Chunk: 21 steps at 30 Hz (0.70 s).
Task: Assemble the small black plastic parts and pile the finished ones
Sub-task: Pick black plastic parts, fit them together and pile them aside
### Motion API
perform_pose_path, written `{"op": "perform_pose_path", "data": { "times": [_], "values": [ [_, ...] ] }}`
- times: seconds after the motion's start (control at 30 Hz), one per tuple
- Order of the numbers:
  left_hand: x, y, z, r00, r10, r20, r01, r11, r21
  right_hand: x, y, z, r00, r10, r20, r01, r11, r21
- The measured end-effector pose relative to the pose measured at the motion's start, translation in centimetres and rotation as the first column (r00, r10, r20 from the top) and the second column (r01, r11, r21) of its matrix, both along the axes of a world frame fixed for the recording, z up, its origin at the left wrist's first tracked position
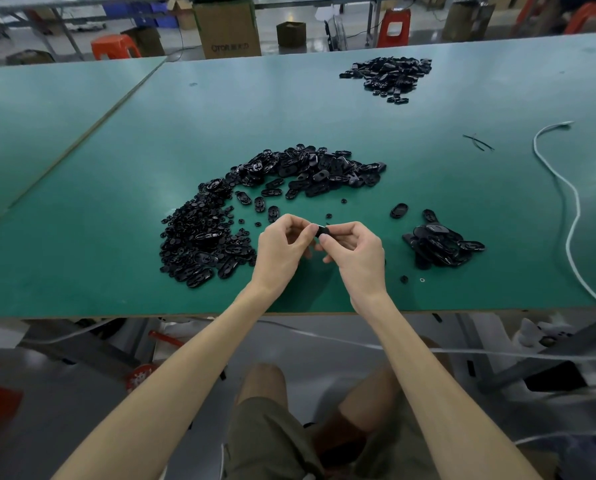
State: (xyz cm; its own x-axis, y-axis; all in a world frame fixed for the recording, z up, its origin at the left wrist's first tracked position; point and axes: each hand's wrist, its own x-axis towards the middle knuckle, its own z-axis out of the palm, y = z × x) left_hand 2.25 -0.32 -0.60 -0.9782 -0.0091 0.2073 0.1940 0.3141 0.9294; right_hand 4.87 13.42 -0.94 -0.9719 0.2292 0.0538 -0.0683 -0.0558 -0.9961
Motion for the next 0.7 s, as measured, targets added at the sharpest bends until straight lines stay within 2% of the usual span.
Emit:
{"op": "perform_pose_path", "data": {
  "times": [0.23,0.7],
  "values": [
    [0.32,0.04,0.01,0.997,0.022,-0.078,-0.035,0.984,-0.176,0.04,0.04,-0.02,1.000,0.005,0.001,-0.005,1.000,0.012],
    [0.18,-0.59,0.19,0.998,0.019,-0.063,-0.023,0.997,-0.069,0.05,0.22,0.13,0.999,0.050,-0.018,-0.051,0.997,-0.063]
  ]
}}
